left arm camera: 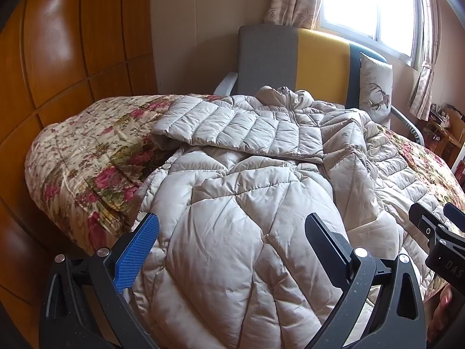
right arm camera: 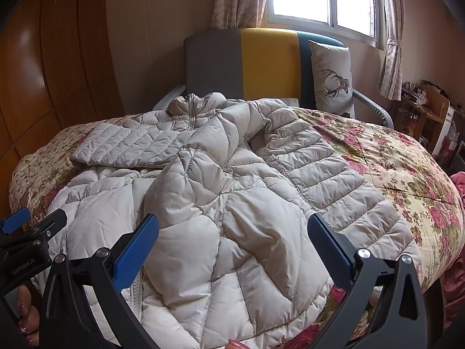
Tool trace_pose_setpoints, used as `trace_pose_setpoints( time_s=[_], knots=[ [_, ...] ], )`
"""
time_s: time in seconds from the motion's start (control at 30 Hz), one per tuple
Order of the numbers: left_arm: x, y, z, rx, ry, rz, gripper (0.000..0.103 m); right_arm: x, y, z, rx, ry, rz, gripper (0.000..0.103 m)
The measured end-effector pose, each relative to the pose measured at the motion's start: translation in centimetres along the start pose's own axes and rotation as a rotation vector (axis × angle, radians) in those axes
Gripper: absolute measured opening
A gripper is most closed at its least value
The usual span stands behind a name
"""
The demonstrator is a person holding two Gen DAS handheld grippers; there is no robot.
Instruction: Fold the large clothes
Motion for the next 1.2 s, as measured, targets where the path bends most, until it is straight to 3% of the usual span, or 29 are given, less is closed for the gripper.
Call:
trace_pose_setpoints(
  time_s=[1.07,1.2],
  knots=[
    [0.48,0.03,0.09,0.007,-0.027,0.007,0.099,0.53,-0.01,0.14,-0.006,-0.015,-0.028,0.101],
    [0.73,-0.32,-0.07,-0.002,-0.040,0.005,0.099,0.51,-0.25,-0.20,-0.057,0.007,-0.061,0.101]
  ],
)
Point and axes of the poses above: each gripper's, at about its wrist camera, not at the fingertips, and x roughly the way its jaws point, y to its right, z to its underside, the point moved 5 cm from there along x, roughly the way its jaws point, and after that the axes turned 14 degrees about -y, right-handed, at the moved point
